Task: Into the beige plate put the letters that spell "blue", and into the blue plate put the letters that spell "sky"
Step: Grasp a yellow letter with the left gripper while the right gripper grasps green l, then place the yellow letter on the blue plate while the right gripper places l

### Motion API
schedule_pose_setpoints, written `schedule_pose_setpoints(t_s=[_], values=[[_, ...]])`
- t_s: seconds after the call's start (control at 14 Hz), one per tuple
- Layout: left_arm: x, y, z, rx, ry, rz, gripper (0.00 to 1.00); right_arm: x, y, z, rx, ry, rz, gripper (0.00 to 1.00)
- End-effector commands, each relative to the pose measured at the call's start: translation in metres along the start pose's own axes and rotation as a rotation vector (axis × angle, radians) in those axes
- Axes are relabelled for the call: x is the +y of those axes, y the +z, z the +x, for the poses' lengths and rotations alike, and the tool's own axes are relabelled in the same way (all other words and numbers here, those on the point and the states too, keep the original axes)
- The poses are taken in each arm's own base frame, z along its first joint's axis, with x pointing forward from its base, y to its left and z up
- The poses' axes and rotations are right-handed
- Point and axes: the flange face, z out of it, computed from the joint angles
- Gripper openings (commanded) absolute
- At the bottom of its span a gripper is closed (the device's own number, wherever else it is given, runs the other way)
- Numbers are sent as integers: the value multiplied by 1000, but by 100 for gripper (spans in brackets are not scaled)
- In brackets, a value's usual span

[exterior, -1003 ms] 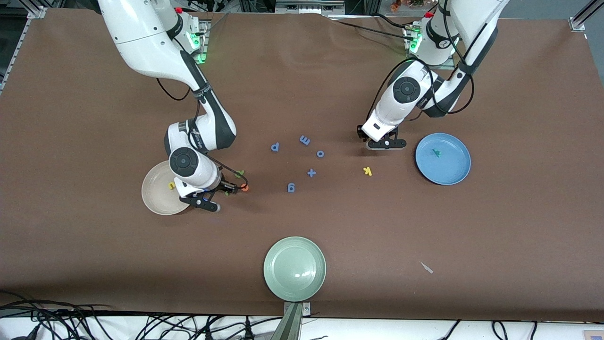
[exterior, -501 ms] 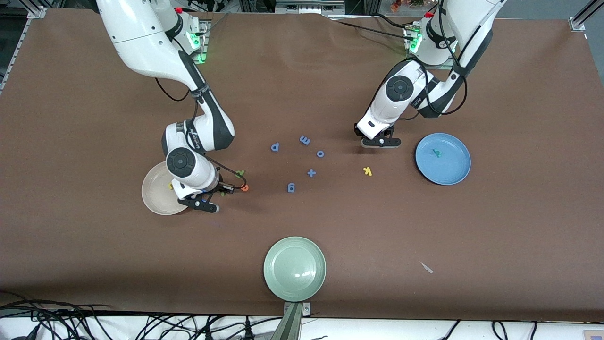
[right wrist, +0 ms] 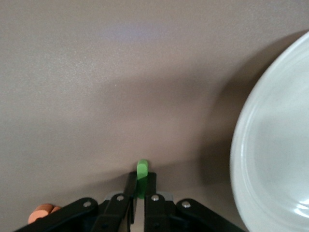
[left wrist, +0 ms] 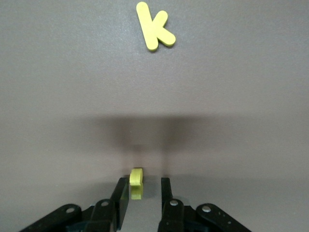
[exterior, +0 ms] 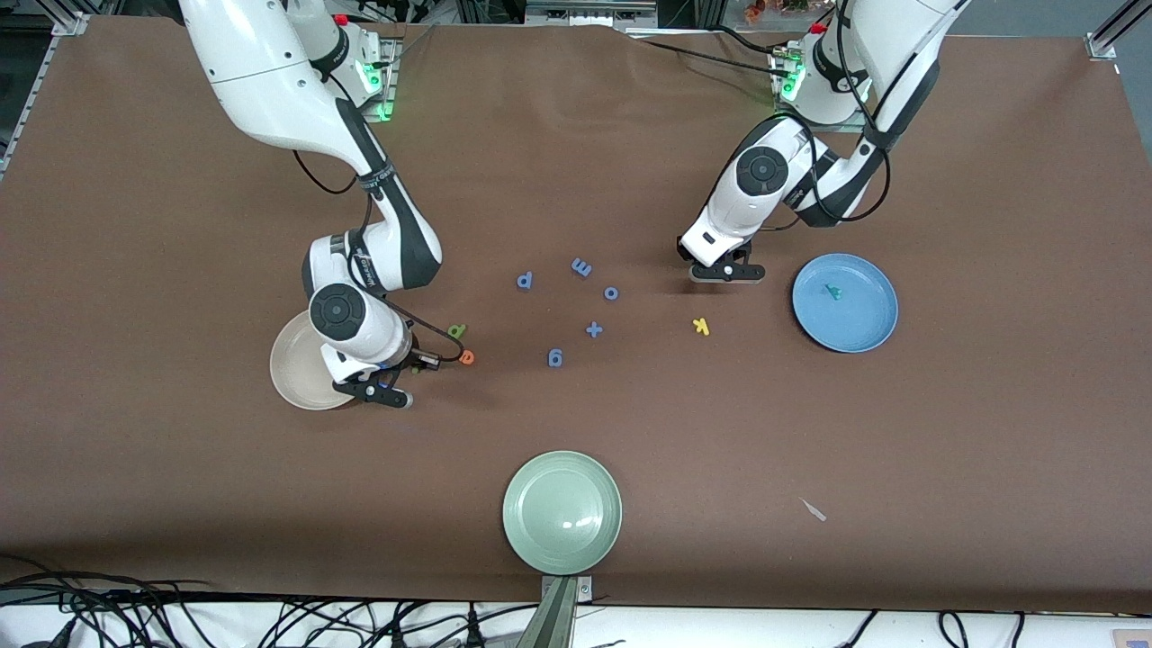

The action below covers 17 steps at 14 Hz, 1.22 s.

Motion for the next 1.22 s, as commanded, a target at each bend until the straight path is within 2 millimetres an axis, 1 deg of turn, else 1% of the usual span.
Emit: schedule_pose_setpoints(t_s=[0.0,0.07,0.14,0.21,0.29,0.36,0.43,0.5,0.57,0.64,0.79,0.86,0.93,1.0,1.07,1.15], values=[[-5,0,4,14,1,20,18,15,-21,13,-12,-13,-12,0],[-6,-1,5,16,-2,21,6,18,-34,21,-17,-26,-15,0],[-11,-5,8,20,-15,25,0,27,-46,30,-36,-33,-23,0],[-19,-13,16,21,-34,40,0,36,-57,40,-53,-46,-24,0],[-26,-25,22,35,-44,50,0,52,-65,52,-69,-59,-25,0],[-35,-41,29,61,-62,59,0,67,-67,61,-78,-83,-23,0],[-44,-50,33,60,-81,75,0,83,-65,68,-82,-107,-20,0],[-53,-58,39,61,-88,89,0,94,-58,70,-98,-131,-21,0],[-68,-60,45,40,-77,106,0,105,-50,71,-107,-146,-22,0],[-89,-66,54,19,-61,124,0,109,-44,70,-109,-143,-20,0],[-123,-71,62,-10,-38,142,0,105,-42,68,-112,-132,-17,0],[-143,-71,68,-17,-39,138,0,102,-43,66,-112,-121,-16,6],[-160,-67,72,-28,-33,130,0,96,-42,64,-112,-103,-17,16],[-177,-62,77,-37,-23,115,0,83,-45,58,-116,-90,-9,22],[-193,-60,84,-38,-23,103,0,70,-46,53,-118,-62,1,36],[-198,-54,84,-48,-18,102,0,58,-47,47,-120,-32,9,45]])
